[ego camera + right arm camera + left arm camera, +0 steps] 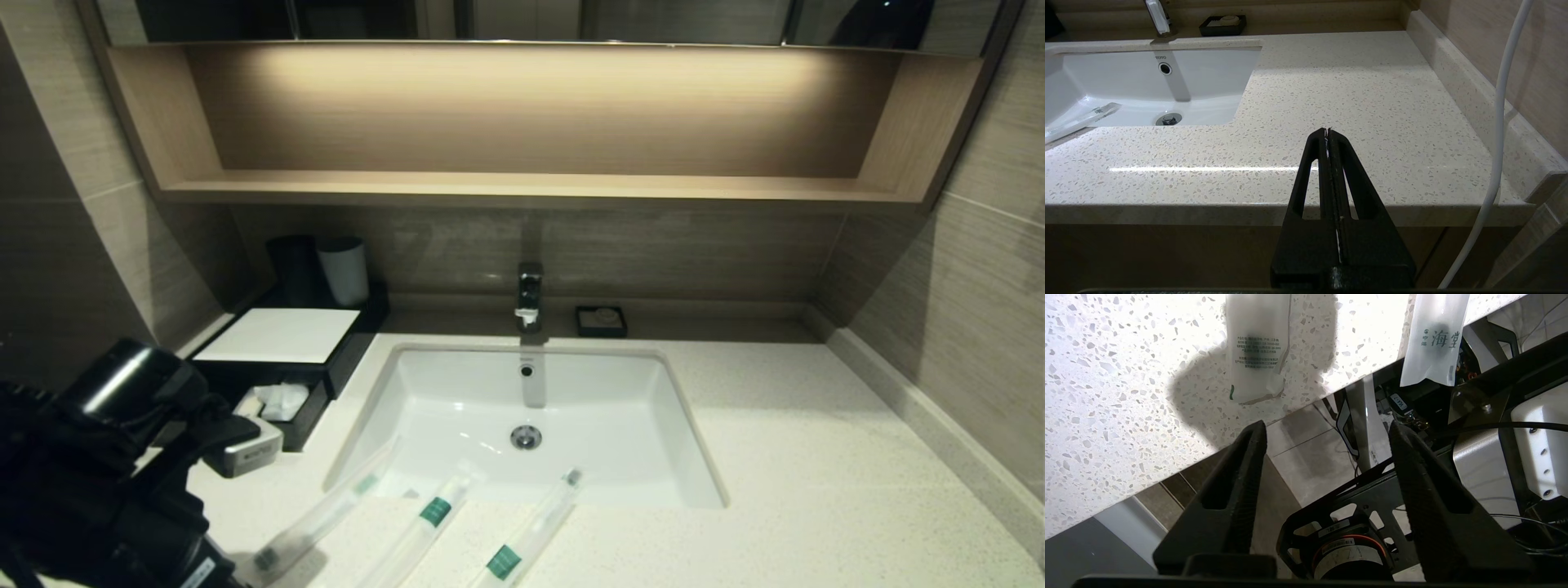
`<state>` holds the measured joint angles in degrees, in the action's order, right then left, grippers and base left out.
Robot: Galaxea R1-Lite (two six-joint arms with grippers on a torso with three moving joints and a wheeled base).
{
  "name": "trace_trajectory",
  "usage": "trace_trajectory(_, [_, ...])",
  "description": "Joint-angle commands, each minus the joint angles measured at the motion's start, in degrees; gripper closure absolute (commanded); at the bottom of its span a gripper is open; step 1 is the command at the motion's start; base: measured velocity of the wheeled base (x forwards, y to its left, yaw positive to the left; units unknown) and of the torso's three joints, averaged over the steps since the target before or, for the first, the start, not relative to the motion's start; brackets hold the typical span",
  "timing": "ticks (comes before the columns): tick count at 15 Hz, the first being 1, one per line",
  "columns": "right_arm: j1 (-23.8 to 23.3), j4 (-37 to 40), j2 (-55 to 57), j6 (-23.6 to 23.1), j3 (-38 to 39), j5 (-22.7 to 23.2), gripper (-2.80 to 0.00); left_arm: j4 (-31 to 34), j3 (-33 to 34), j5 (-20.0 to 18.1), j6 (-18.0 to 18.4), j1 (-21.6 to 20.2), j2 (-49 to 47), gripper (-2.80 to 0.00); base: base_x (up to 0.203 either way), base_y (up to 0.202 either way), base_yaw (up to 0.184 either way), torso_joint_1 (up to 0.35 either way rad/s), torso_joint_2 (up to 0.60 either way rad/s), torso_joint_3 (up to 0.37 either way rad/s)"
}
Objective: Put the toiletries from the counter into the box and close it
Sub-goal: Pick up the bathroom toiletry
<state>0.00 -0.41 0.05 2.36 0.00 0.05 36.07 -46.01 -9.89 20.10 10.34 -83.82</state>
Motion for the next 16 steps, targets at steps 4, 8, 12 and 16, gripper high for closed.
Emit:
trace_trajectory(4, [0.0,0.0,0.0,0.0,0.0,0.0,0.00,0.2,0.3,0.0,2.7,0.0,-2.4,-2.80,0.000,0.000,0.000,0.000,0.00,0.000])
trace_trajectory(8, [0.0,0.0,0.0,0.1,0.0,0.0,0.00,-1.4,-0.3,0.0,3.0,0.0,-4.7,-2.80,0.000,0.000,0.000,0.000,0.00,0.000])
trace_trajectory(12, [0.0,0.0,0.0,0.0,0.0,0.0,0.00,-3.3,-0.3,0.0,2.9,0.0,-7.7,-2.80,0.000,0.000,0.000,0.000,0.00,0.000])
trace_trajectory(16, [0.0,0.0,0.0,0.0,0.0,0.0,0.00,-4.9,-0.4,0.0,3.0,0.0,-9.3,-2.80,0.000,0.000,0.000,0.000,0.00,0.000])
